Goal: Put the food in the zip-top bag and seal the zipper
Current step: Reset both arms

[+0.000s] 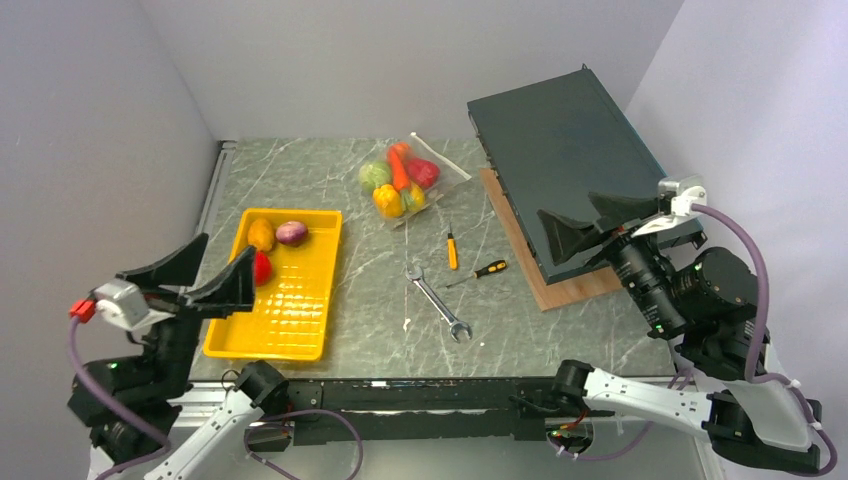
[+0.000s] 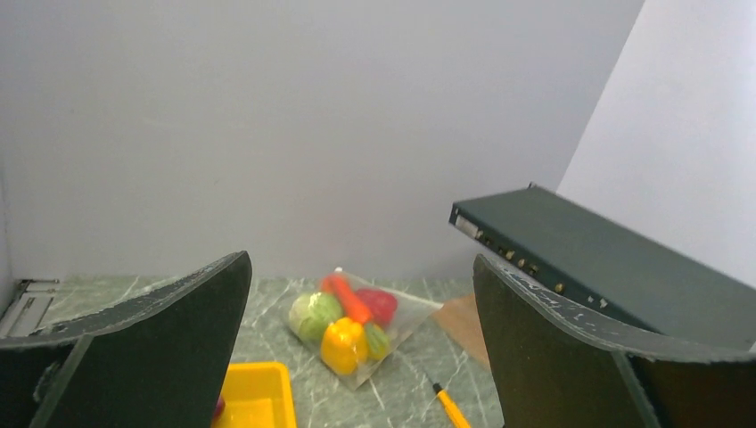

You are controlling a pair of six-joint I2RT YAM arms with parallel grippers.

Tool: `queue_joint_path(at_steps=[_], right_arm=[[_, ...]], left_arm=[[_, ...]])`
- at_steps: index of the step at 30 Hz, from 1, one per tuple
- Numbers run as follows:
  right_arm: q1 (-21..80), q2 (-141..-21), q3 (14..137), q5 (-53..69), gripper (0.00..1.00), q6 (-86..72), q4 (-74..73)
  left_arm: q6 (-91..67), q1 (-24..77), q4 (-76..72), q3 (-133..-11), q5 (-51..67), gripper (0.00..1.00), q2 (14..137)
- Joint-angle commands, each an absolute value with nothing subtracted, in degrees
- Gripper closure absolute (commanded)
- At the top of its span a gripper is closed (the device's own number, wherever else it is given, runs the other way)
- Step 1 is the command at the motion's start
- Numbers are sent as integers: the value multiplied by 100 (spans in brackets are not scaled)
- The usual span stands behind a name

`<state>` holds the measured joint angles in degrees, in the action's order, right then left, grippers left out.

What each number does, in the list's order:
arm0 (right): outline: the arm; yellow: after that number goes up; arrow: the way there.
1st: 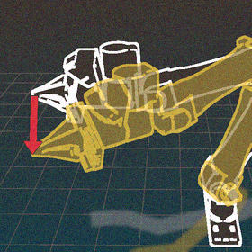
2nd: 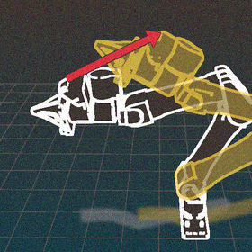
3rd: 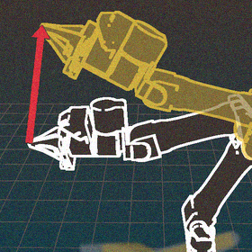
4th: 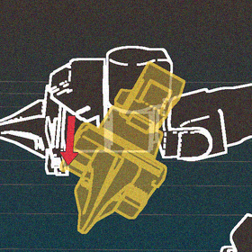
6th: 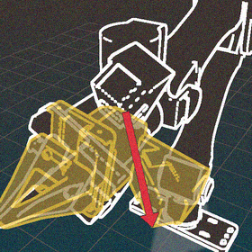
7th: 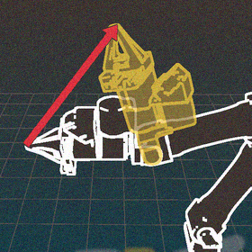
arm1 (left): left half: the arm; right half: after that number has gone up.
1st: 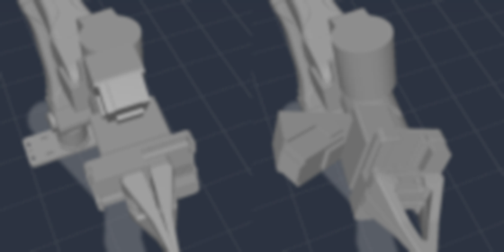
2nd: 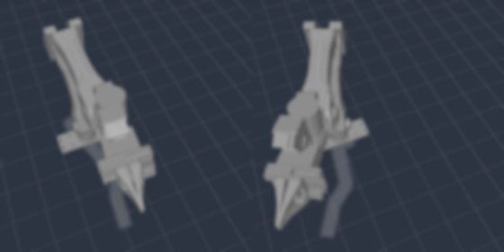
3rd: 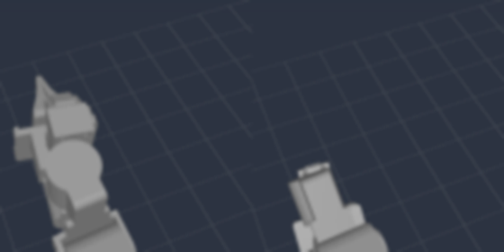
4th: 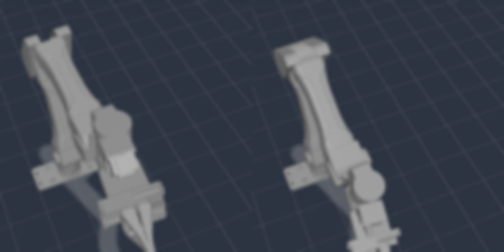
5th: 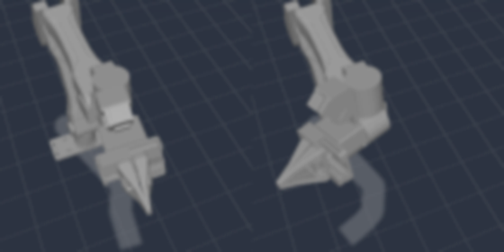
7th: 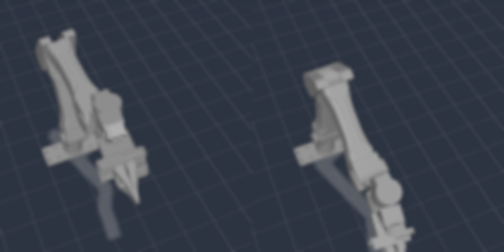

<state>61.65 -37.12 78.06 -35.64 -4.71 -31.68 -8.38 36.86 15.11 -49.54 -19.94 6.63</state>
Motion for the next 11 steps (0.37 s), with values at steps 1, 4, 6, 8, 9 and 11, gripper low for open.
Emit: queue_joint_path(at_steps=[1, 4, 6, 8, 9, 11], right_arm=[[6181, -3631, 7980, -4142, 0, -661, -3197], [6178, -3602, 8008, -4296, 0, -765, -3219], [6179, -3544, 7910, -4318, 0, -736, -3126], [6170, -3467, 7686, -4373, 0, -619, -2934], [6173, -3500, 7677, -4468, 0, -668, -2964], [6178, -3505, 7690, -4556, 0, -795, -3024]], left_arm=[[-901, 3701, 1639, -5289, -2134, 0, 470], [-898, 3709, 1724, -5320, -2178, 0, 375], [-920, 3703, 1724, -5291, -2176, 0, 321], [-955, 3707, 1713, -5260, -2152, 0, 291], [-971, 3701, 1705, -5250, -2131, 0, 295], [-997, 3707, 1698, -5252, -2101, 0, 311]])
